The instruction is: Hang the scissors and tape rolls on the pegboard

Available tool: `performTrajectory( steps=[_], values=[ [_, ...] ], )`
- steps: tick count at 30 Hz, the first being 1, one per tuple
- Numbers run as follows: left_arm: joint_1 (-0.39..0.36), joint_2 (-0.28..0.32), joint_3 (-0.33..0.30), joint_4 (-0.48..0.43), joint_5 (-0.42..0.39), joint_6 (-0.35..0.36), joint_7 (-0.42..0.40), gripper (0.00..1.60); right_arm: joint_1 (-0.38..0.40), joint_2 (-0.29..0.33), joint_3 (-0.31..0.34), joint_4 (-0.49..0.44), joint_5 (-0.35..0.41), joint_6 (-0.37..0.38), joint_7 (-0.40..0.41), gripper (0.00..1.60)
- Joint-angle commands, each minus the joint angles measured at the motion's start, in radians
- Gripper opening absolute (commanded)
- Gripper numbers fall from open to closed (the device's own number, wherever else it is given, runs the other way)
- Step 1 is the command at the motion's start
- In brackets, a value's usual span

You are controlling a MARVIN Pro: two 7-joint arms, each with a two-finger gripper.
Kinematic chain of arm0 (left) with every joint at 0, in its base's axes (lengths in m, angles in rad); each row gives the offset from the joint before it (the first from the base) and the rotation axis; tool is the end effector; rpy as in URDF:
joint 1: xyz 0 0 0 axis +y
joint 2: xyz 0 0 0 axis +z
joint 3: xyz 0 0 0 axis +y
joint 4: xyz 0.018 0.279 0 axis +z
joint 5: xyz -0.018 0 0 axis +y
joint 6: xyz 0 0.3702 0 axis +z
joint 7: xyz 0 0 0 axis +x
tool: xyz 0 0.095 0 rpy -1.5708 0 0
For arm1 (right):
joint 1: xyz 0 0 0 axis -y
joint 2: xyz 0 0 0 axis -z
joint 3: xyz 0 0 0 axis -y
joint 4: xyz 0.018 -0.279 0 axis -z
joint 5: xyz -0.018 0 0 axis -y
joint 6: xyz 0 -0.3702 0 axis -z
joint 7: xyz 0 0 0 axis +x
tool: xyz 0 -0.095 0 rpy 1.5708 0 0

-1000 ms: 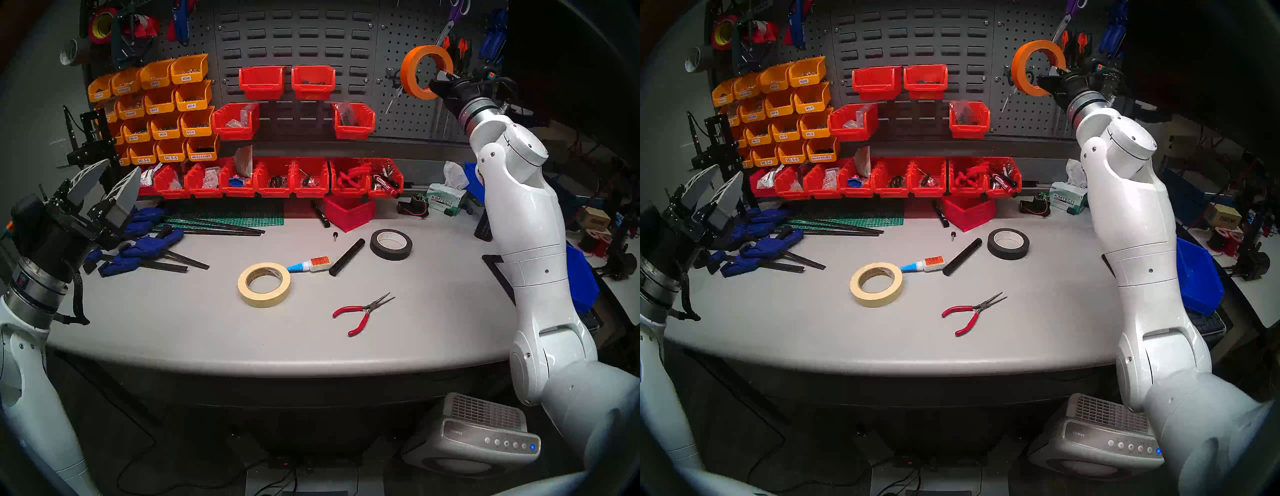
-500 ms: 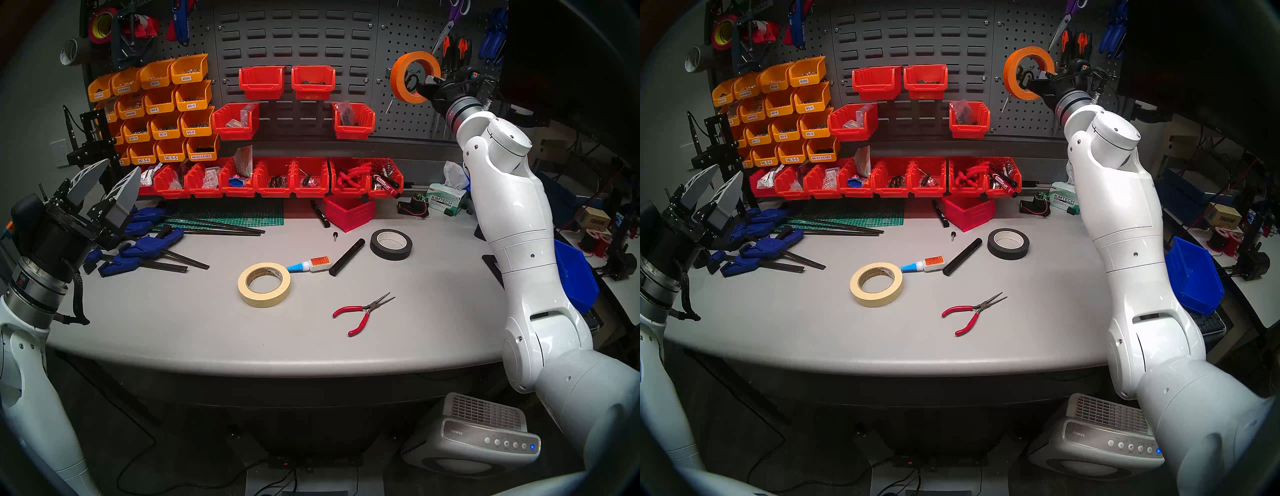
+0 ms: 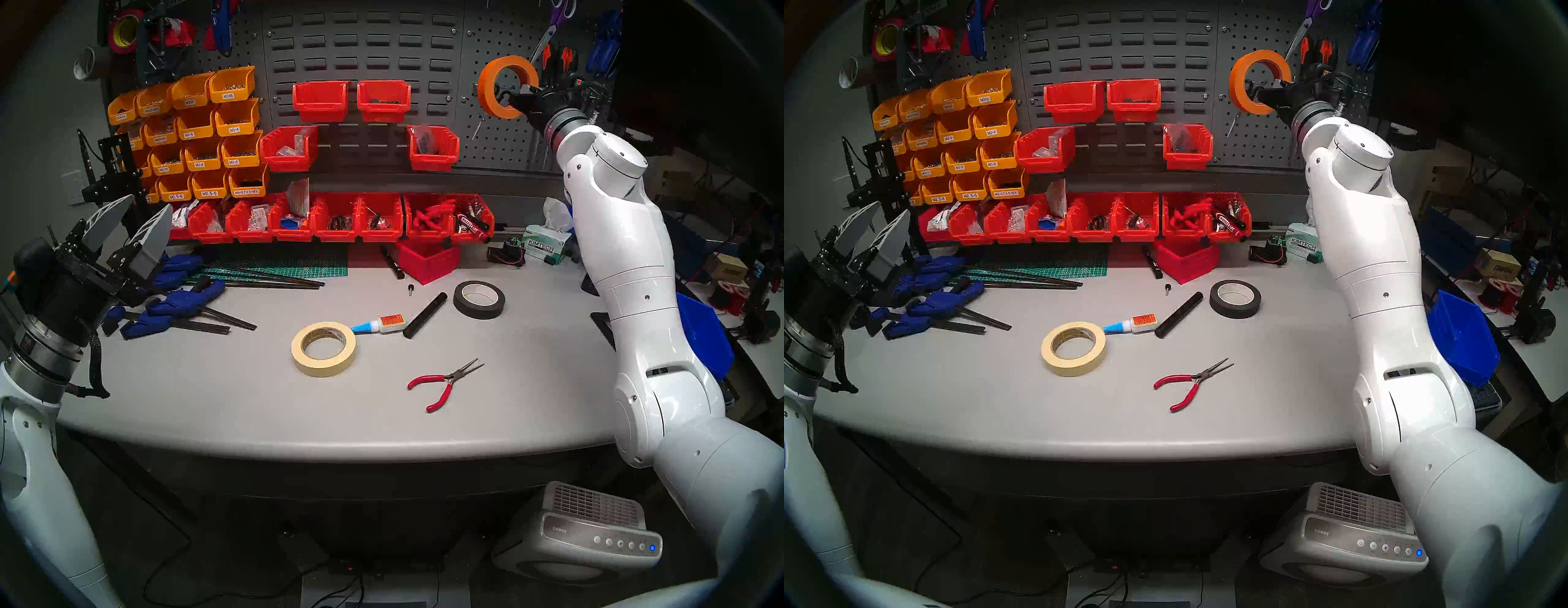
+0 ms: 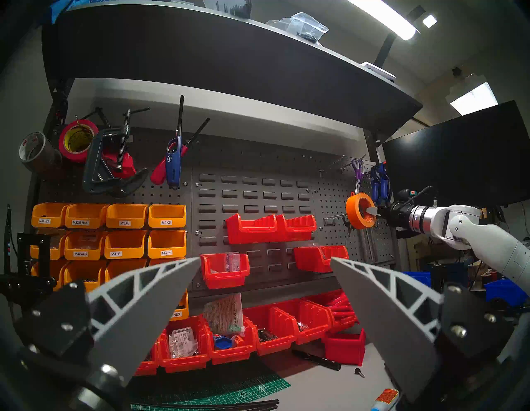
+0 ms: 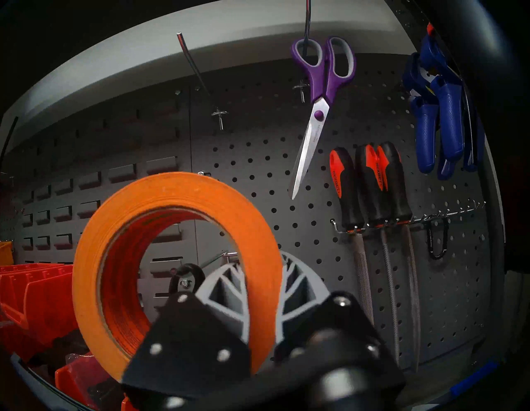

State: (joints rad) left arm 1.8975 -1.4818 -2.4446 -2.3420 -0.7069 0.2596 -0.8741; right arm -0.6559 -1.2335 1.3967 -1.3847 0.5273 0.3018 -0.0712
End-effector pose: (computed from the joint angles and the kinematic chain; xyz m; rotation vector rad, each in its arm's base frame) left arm 0.2543 0.1947 -0.0333 1.5021 -0.3852 2.4147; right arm 0.6059 -0.0521 0.1064 -1.6984 0.0157 -2.4707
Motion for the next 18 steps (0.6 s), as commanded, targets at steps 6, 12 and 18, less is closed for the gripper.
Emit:
performTrajectory(
  steps=[6, 12, 18],
  values=[
    [-0.011, 0.000, -0.002, -0.020, -0.008, -0.002, 0.003, 1.60, 0.050, 0.015, 0.011, -0.023, -0.019, -0.002, -0.007, 0.00],
    [-0.011, -0.001, -0.002, -0.020, -0.009, -0.002, 0.004, 1.60, 0.042, 0.015, 0.011, -0.022, -0.018, 0.004, -0.009, 0.00],
    [-0.011, 0.000, -0.002, -0.020, -0.009, -0.002, 0.004, 1.60, 0.046, 0.009, 0.008, -0.013, -0.012, 0.011, -0.003, 0.00]
  ],
)
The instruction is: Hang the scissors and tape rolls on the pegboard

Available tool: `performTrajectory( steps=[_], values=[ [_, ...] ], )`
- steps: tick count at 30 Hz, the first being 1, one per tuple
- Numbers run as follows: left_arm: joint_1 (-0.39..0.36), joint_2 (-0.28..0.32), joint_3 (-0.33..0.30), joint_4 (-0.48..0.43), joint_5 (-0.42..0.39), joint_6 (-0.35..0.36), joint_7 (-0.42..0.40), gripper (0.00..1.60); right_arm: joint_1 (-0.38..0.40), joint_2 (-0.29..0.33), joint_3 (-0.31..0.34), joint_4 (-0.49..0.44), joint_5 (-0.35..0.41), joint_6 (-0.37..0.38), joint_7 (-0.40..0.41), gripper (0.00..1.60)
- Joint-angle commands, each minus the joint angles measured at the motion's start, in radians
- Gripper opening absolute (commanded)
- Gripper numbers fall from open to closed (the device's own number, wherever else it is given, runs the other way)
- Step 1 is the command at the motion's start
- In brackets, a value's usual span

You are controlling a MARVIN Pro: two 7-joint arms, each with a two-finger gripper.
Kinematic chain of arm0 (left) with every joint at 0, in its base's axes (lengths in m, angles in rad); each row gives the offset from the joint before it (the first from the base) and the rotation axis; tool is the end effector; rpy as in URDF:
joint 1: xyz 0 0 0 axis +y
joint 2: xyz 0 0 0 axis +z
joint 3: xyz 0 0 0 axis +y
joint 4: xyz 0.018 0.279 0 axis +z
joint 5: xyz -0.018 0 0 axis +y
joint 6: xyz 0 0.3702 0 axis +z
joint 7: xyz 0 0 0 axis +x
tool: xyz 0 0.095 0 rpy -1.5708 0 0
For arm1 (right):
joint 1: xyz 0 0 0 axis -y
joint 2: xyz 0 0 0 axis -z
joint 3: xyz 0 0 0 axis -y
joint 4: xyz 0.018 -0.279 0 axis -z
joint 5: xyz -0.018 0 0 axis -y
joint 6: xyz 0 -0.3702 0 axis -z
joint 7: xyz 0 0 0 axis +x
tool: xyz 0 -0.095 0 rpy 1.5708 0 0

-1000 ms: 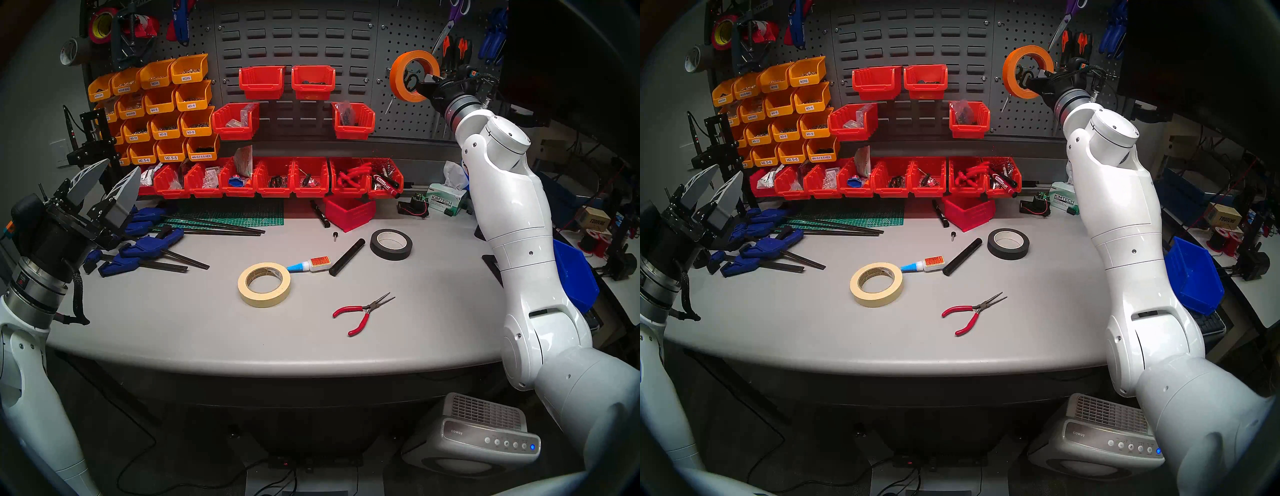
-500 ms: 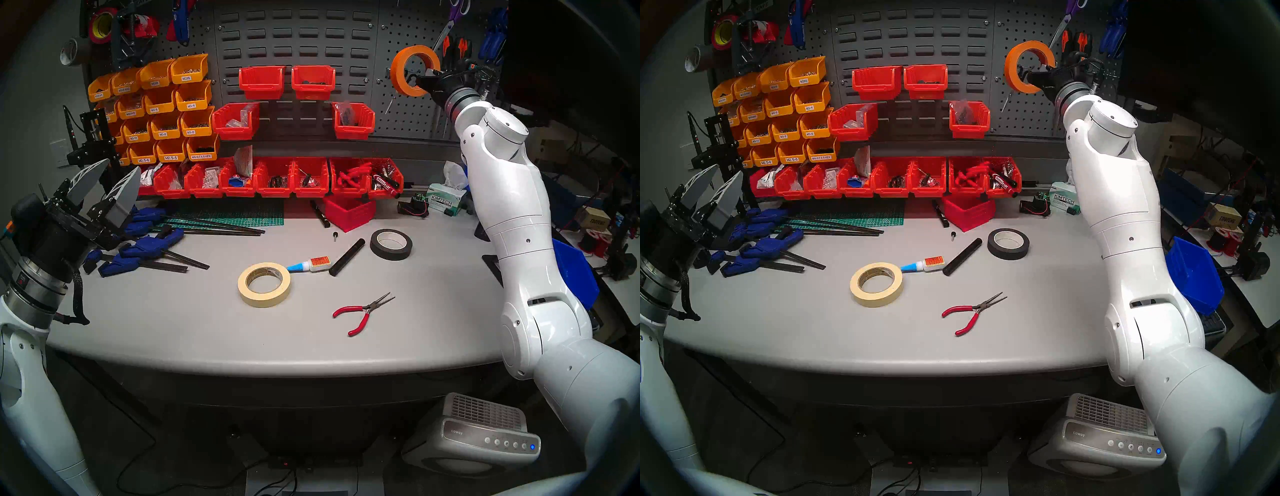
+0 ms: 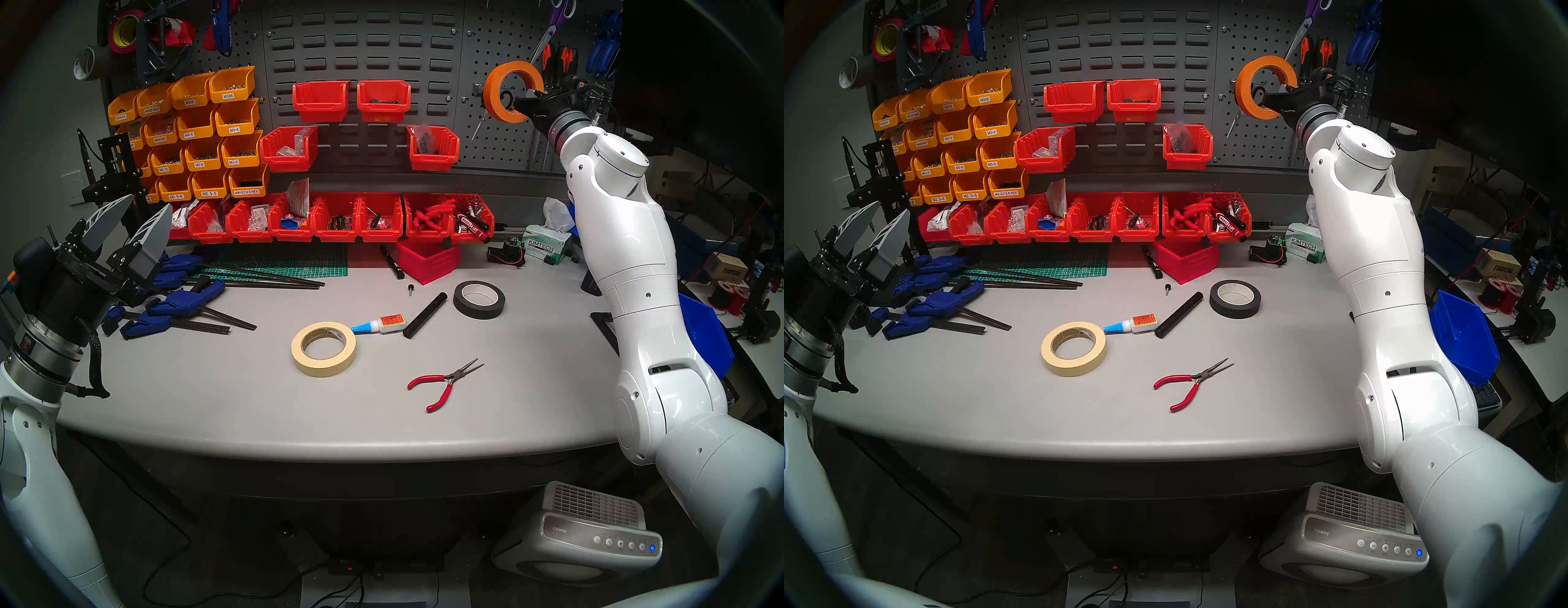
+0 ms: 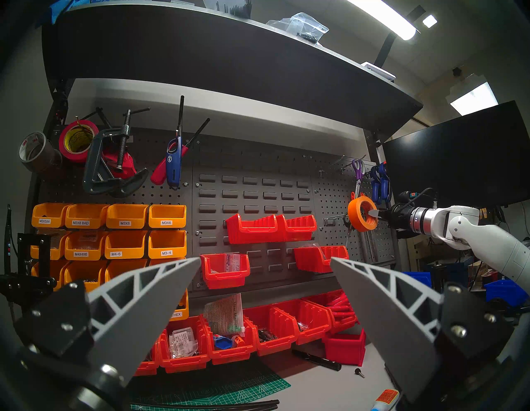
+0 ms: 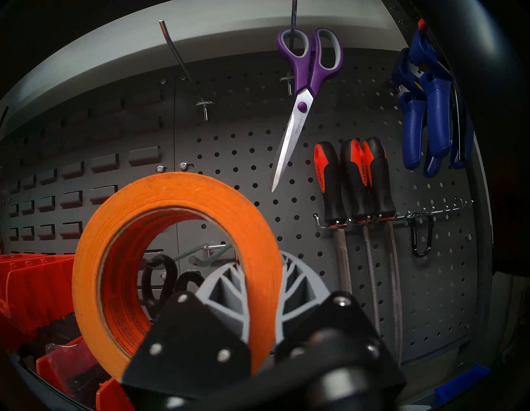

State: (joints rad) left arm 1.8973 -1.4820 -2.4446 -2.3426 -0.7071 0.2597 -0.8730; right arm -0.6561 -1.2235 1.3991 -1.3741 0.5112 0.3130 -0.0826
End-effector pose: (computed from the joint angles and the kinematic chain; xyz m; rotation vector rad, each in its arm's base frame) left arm 0.2543 0.1946 -0.0331 1.5017 -0.3843 2.4156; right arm 0.6084 -0.0605 0.1022 -1.7419 0.0299 -2.4825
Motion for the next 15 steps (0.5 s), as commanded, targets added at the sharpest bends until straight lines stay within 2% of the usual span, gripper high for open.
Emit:
performTrajectory(
  steps=[1, 15],
  values=[
    [-0.011, 0.000, -0.002, -0.020, -0.008, -0.002, 0.003, 1.60, 0.046, -0.001, 0.005, -0.024, 0.004, 0.000, 0.008, 0.00],
    [-0.010, 0.000, -0.002, -0.019, -0.008, -0.003, 0.002, 1.60, 0.101, -0.047, -0.019, 0.038, -0.001, -0.005, 0.005, 0.00]
  ],
)
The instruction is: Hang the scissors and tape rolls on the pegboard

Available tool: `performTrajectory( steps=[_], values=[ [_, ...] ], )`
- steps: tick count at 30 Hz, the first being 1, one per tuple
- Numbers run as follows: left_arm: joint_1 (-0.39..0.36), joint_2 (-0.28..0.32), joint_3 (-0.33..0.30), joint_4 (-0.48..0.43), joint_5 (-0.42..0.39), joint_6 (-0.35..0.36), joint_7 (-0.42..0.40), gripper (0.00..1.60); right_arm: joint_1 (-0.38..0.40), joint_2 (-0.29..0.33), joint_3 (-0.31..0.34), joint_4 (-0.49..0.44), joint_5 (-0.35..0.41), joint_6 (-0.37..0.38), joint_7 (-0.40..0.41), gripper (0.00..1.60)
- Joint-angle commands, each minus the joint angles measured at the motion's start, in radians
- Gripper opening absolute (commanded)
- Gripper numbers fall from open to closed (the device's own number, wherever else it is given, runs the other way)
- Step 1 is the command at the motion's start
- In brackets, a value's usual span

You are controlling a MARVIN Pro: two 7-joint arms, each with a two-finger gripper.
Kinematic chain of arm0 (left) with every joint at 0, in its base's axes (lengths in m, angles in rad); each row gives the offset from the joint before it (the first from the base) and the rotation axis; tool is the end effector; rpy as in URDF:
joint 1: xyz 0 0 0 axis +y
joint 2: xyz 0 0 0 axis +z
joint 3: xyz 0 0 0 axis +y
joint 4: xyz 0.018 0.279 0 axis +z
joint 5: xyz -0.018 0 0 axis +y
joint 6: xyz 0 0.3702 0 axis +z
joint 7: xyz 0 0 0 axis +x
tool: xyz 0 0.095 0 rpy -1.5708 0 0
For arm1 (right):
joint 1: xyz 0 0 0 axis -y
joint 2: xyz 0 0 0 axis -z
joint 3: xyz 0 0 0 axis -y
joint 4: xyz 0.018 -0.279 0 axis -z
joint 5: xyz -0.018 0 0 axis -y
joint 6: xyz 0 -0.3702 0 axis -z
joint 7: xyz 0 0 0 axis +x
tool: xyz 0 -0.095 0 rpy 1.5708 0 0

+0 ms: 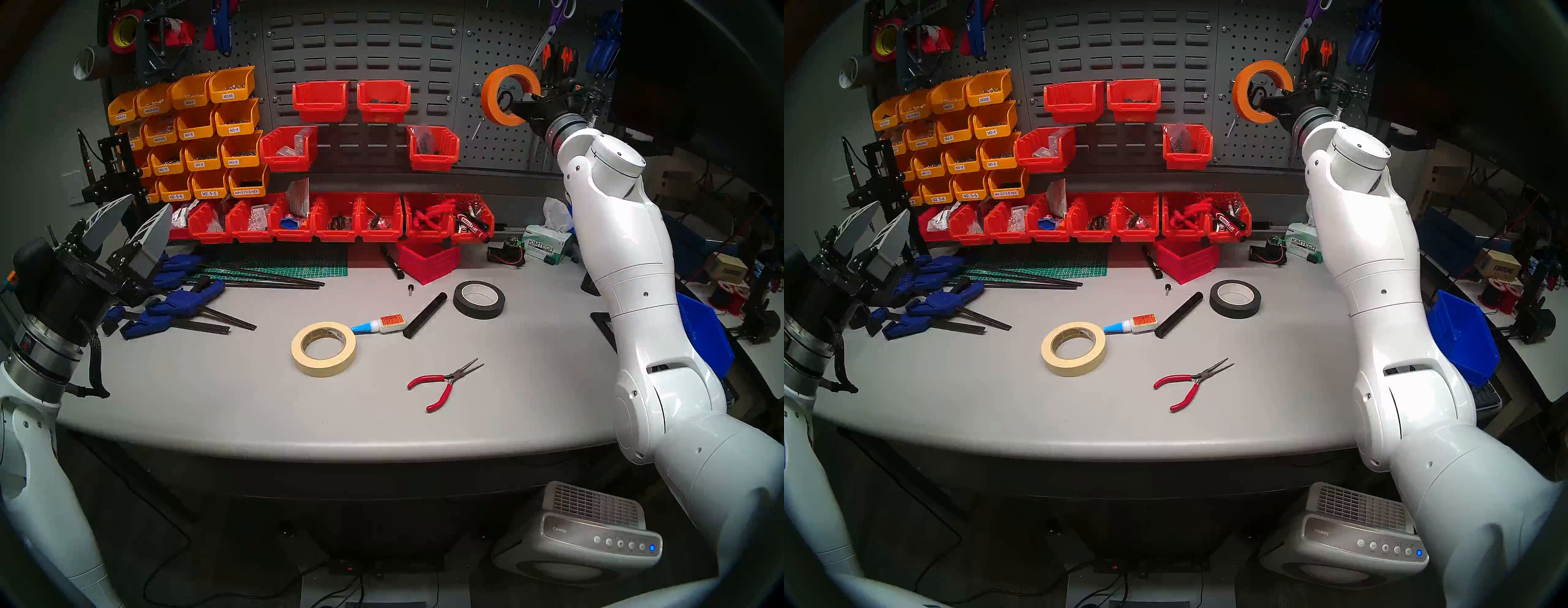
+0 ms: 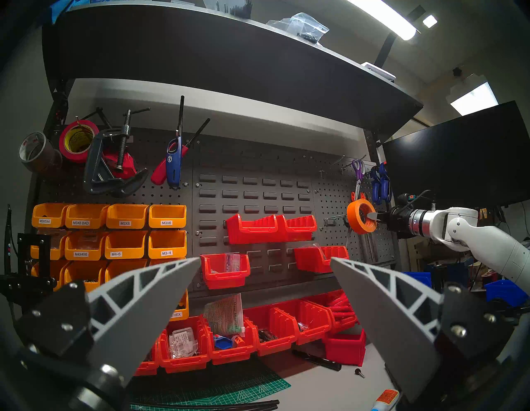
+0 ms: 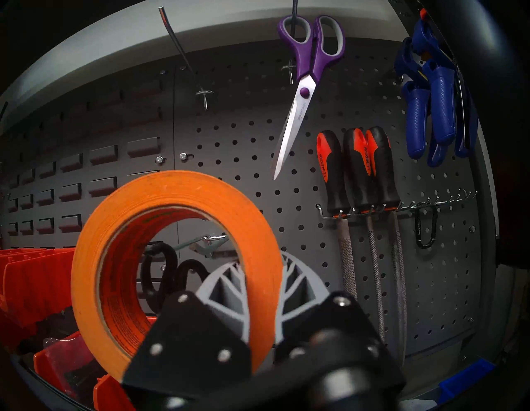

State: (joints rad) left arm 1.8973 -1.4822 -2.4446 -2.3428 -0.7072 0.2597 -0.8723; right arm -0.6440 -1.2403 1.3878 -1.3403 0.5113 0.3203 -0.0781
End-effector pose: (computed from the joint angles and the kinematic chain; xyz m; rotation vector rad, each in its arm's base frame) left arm 0.2543 0.1946 -0.0330 1.5017 -0.3835 2.4161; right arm 0.6170 -0.0538 0.0945 -1.7715 0.0263 -2.4456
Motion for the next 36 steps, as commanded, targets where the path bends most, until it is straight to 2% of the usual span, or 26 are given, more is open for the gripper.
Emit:
performTrajectory(
  steps=[1, 36],
  values=[
    [-0.010, 0.001, -0.002, -0.019, -0.008, -0.003, 0.002, 1.60, 0.094, -0.032, -0.010, 0.010, -0.002, -0.013, 0.000, 0.00],
    [-0.010, 0.000, -0.002, -0.019, -0.008, -0.002, 0.002, 1.60, 0.174, -0.062, -0.019, 0.160, -0.043, -0.040, -0.012, 0.00]
  ],
)
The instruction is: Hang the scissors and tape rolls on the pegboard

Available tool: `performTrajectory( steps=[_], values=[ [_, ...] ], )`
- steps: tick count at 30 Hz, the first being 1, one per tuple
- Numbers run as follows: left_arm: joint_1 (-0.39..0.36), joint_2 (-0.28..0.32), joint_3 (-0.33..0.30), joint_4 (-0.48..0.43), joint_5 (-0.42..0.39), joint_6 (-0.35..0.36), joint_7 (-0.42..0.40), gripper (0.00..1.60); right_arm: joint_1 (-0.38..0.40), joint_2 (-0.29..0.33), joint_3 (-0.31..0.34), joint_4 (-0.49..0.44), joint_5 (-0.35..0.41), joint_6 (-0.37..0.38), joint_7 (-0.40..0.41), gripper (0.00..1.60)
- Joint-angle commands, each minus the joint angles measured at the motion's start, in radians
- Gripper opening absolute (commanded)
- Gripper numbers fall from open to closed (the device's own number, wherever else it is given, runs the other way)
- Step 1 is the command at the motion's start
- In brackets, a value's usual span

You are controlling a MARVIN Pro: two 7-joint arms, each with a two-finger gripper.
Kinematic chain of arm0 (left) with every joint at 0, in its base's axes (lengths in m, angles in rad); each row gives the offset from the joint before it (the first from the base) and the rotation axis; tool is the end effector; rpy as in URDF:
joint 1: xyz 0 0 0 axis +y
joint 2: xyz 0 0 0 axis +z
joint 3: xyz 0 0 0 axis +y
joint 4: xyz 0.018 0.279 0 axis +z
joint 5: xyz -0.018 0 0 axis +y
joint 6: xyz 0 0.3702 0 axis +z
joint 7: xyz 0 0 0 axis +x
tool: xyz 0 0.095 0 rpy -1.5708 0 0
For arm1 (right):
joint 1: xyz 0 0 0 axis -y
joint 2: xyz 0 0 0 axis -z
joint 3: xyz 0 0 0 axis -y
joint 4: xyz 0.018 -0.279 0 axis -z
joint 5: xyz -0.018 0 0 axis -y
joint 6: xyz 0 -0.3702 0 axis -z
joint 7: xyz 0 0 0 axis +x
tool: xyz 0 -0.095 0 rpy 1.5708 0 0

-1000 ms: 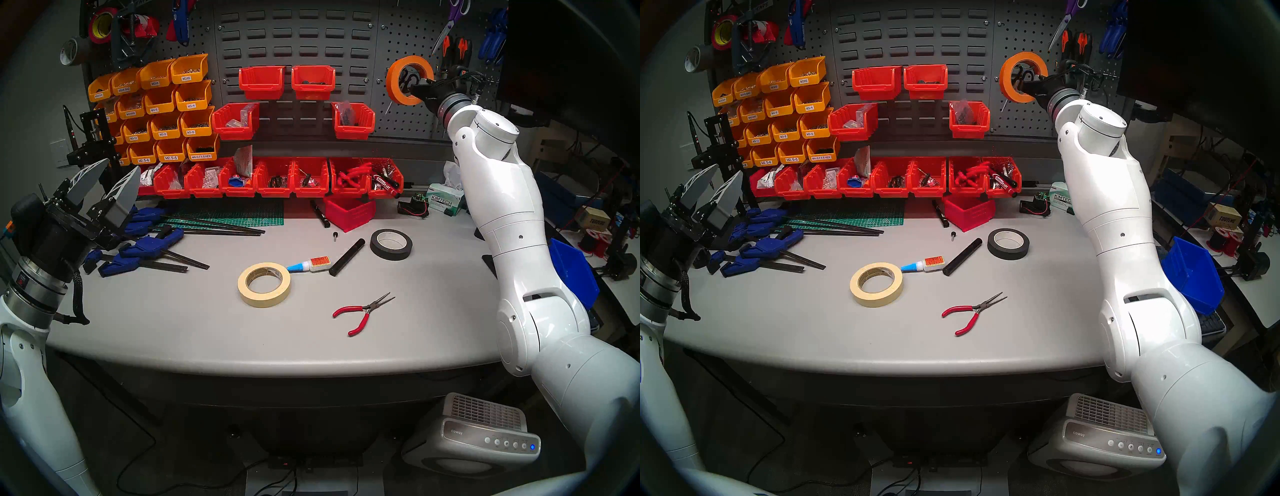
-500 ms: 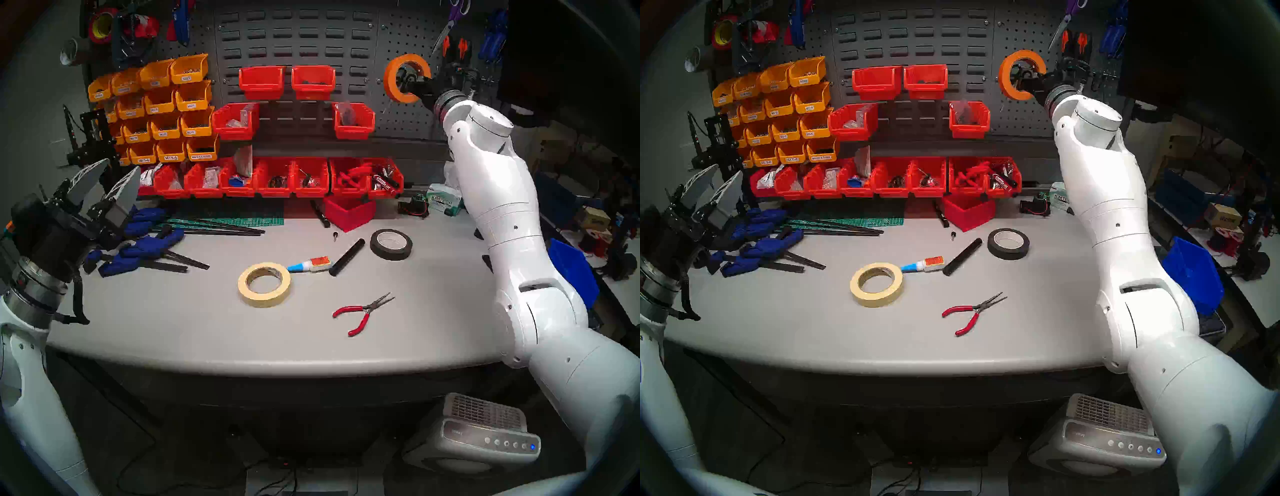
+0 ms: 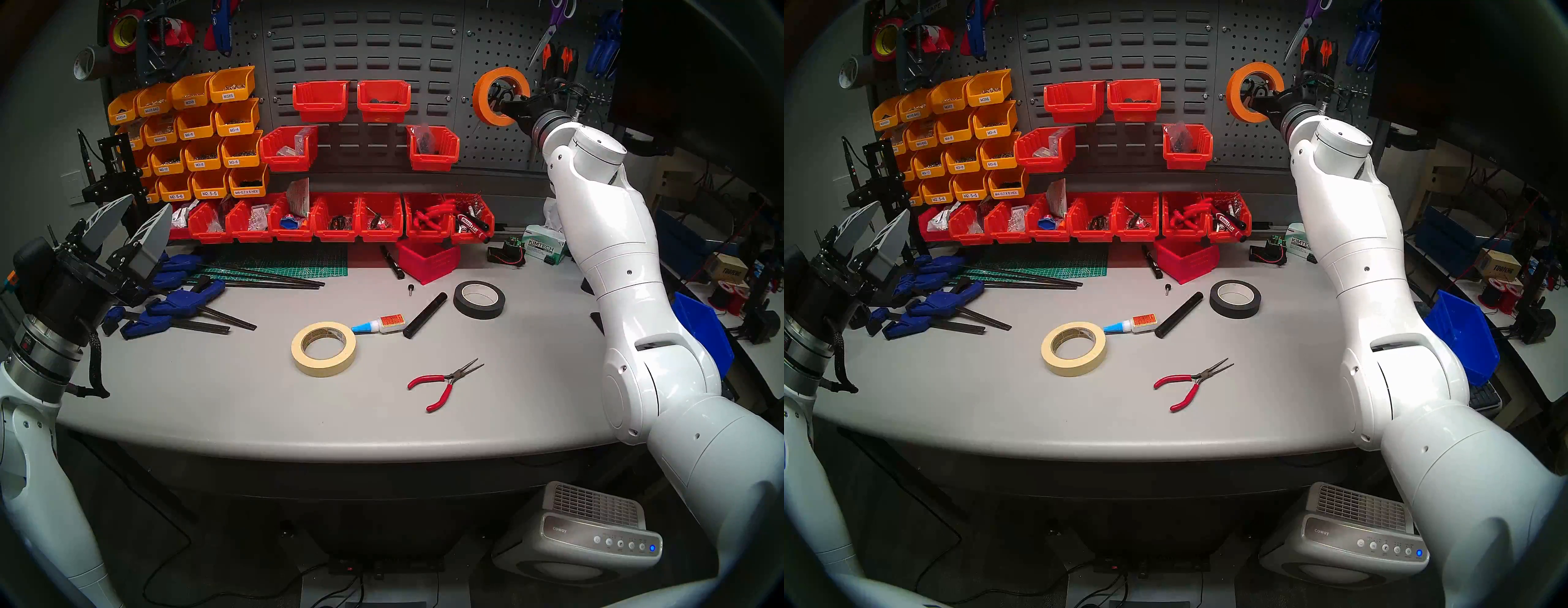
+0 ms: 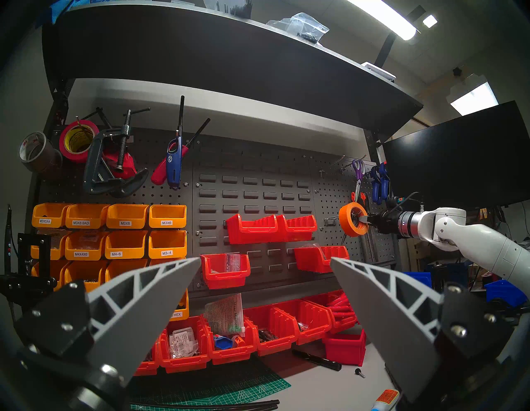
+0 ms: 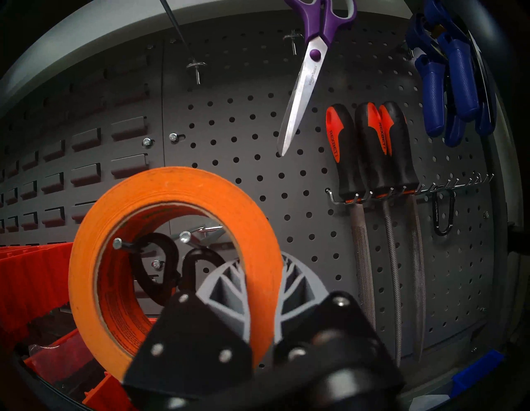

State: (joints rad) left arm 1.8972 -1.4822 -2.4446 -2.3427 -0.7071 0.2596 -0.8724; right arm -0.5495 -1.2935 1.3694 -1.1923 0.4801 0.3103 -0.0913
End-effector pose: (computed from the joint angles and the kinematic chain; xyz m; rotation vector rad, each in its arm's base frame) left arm 0.2543 0.1946 -0.0330 1.5017 -0.3836 2.4162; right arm 0.6444 -0.0474 0.0959 -1.8229 0.0716 -2.4215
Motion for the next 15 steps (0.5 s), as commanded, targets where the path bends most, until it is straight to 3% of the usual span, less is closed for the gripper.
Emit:
performTrajectory(
  steps=[1, 15],
  values=[
    [-0.010, 0.000, -0.002, -0.019, -0.008, -0.002, 0.002, 1.60, 0.083, -0.012, -0.001, 0.022, -0.014, -0.032, 0.001, 0.00],
    [-0.010, 0.001, -0.002, -0.019, -0.008, -0.003, 0.002, 1.60, 0.130, -0.038, -0.002, 0.102, -0.023, -0.061, 0.006, 0.00]
  ],
)
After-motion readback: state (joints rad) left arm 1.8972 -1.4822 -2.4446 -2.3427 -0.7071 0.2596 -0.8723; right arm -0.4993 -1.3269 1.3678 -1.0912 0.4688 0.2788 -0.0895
